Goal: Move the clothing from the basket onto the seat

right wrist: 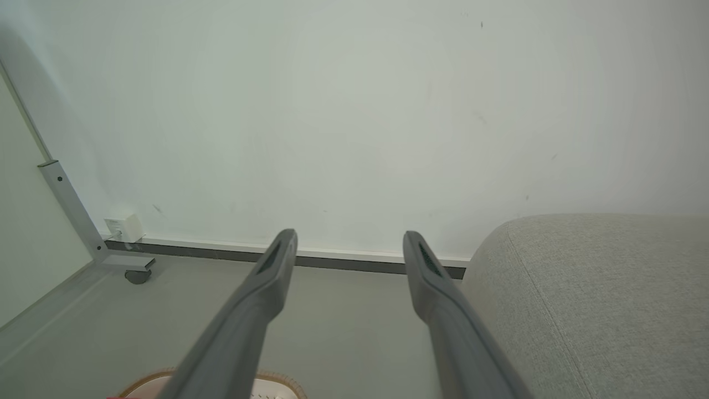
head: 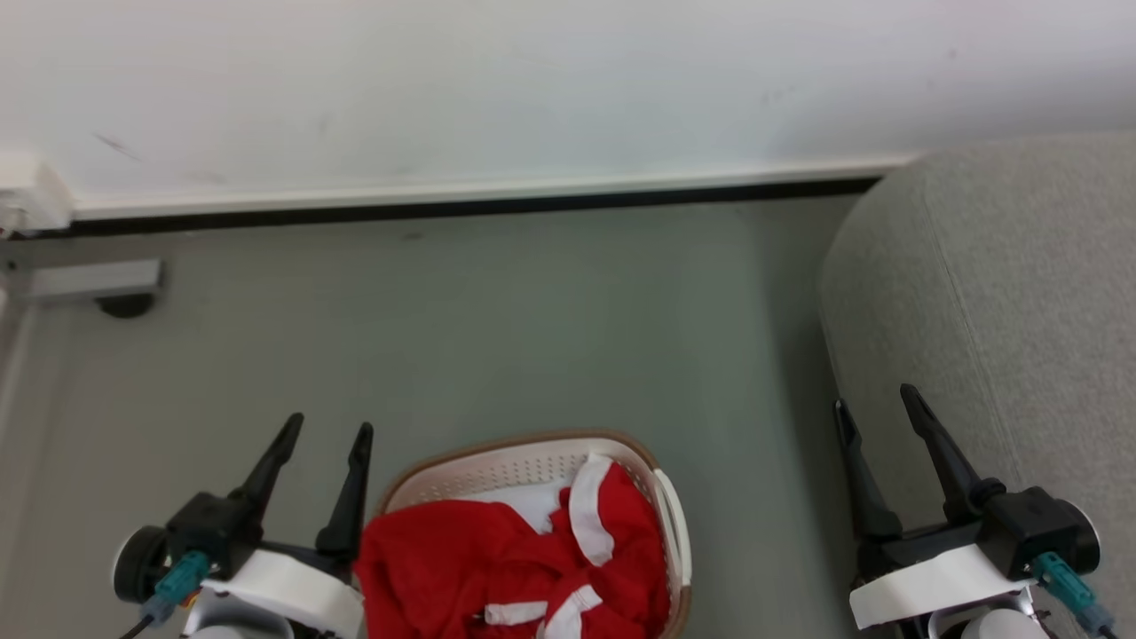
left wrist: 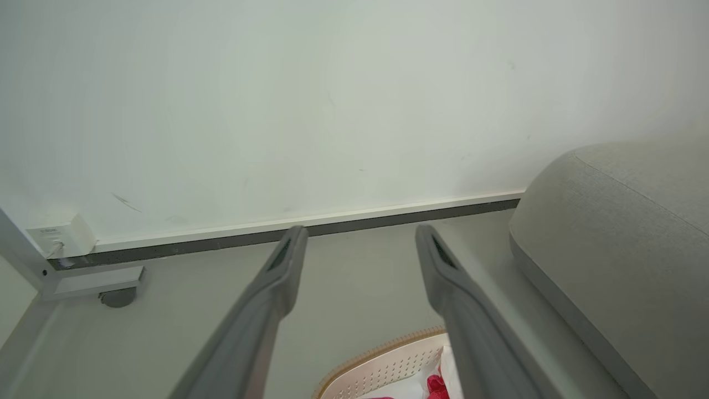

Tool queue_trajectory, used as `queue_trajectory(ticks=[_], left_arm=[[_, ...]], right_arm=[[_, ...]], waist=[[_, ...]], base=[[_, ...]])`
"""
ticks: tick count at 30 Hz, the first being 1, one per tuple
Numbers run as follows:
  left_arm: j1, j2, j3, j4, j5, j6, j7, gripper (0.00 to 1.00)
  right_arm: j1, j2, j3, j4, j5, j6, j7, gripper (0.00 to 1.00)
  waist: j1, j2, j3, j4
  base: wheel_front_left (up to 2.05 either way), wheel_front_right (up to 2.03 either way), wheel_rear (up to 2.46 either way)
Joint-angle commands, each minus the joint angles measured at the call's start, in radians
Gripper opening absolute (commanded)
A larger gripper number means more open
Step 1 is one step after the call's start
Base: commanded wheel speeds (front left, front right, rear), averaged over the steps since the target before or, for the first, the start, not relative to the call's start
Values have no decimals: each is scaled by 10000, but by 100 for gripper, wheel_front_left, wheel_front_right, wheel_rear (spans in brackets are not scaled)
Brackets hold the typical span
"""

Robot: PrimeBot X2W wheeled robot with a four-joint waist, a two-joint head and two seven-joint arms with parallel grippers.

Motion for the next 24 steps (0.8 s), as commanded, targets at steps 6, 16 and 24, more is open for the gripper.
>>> queue_trajectory(ticks=[6, 16, 24], left_arm=[[-738, 678, -753, 1134, -163, 15, -2, 100], [-2333, 1594, -2974, 4347, -147, 15, 7, 100], [-3809, 1924, -5265, 6755, -299, 15, 492, 100]], right_arm=[[-319, -49, 18, -234, 204, -21, 5, 100], [-721, -48, 150, -637, 502, -21, 4, 100], [-997, -40, 188, -980, 885, -21, 4, 100]], waist=[[-1, -1, 1073, -872], [-1, -1, 2211, -1928], [-1, -1, 3264, -2617]], base=[[0, 0, 0], [0, 0, 0], [0, 0, 0]])
